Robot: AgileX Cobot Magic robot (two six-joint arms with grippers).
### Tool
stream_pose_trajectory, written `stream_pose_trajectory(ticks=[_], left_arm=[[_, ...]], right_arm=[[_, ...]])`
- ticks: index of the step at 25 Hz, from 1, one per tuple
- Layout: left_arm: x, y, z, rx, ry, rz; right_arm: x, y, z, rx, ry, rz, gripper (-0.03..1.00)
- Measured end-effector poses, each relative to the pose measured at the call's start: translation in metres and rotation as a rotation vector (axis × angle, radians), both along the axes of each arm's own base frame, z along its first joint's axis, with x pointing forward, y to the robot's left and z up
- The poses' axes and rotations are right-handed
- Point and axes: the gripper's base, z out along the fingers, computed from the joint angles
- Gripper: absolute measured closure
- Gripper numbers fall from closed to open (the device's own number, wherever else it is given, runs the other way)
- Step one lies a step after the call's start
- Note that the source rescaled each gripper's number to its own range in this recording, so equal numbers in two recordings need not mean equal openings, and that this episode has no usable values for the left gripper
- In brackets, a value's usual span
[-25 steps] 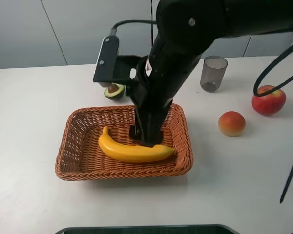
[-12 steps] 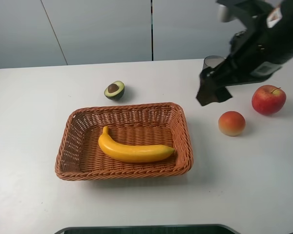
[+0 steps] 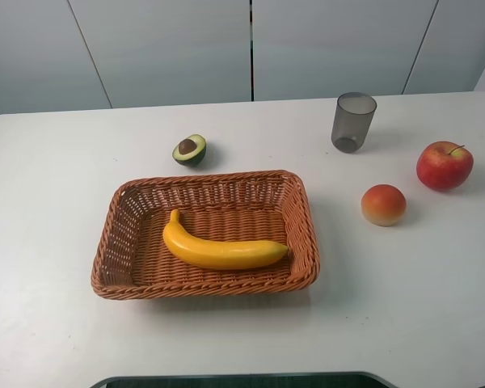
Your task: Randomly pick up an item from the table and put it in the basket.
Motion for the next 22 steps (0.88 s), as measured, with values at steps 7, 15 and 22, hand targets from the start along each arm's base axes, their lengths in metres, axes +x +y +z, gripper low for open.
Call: stream_pose_trajectory(ticks=[7,15,22], left_arm=[[0.0,0.0,0.0,0.0,0.0,0.0],[0.0,0.0,0.0,0.0,0.0,0.0],[0.0,0.0,0.0,0.0,0.0,0.0]], right_arm=[[-0.053,0.004,-0.003,-0.002,-0.166,0.022,-0.03],[-0.1,0.006,-0.028,-0.059,-0.343,0.075,-0.03],[-0.117,0.007,-0.036,-0.099,-0.428,0.109,-0.03]])
